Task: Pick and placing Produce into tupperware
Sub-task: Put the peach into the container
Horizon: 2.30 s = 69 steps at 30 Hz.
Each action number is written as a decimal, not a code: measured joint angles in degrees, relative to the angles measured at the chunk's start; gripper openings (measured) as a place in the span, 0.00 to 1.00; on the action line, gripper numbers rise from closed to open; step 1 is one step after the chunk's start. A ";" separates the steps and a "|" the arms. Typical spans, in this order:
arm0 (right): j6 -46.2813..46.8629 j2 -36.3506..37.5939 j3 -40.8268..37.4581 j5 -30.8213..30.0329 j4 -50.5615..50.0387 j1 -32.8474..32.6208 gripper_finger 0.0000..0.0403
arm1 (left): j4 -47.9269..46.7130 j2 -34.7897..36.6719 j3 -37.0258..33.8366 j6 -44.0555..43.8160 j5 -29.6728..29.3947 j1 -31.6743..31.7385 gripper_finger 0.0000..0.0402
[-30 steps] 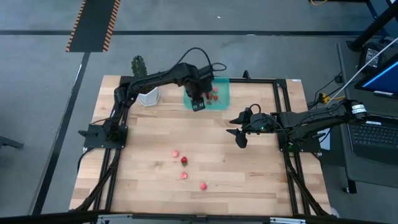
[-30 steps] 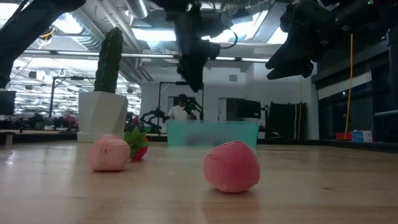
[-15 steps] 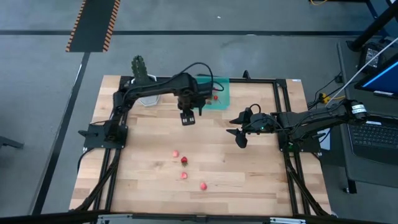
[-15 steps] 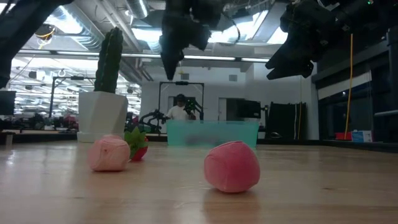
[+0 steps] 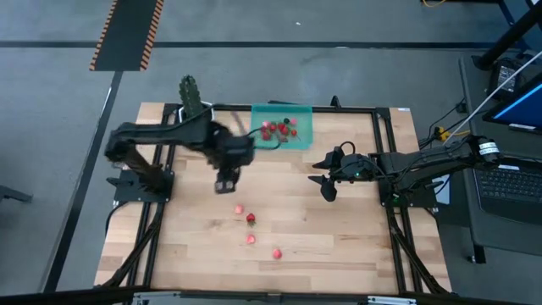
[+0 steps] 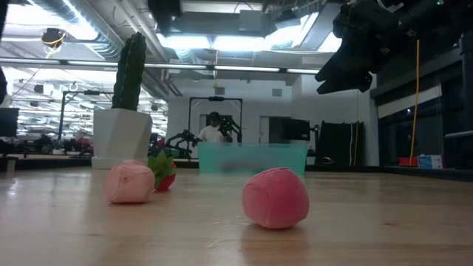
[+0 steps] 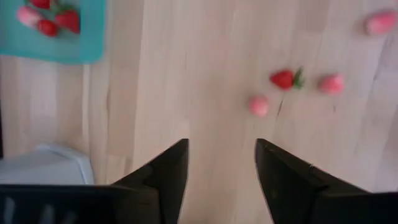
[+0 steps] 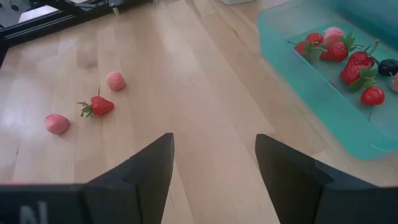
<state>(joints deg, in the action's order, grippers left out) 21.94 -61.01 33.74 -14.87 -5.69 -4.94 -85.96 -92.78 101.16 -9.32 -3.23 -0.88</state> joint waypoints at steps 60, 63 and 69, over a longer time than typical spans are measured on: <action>-15.23 -40.44 28.46 17.73 -0.99 -16.70 0.57 | 50.87 26.17 -58.61 -17.22 -9.51 -27.45 0.44; -13.24 -42.37 28.46 17.64 1.52 -18.21 0.57 | 50.85 26.17 -58.61 -16.20 -9.59 -26.48 0.44; -8.26 -45.04 28.44 16.92 4.02 -19.10 0.57 | 50.83 26.17 -58.61 -16.02 -9.61 -24.96 0.44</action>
<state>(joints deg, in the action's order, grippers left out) 13.69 -106.06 62.17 2.05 -1.67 -24.04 -35.14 -66.61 42.54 -25.34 -12.84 -25.84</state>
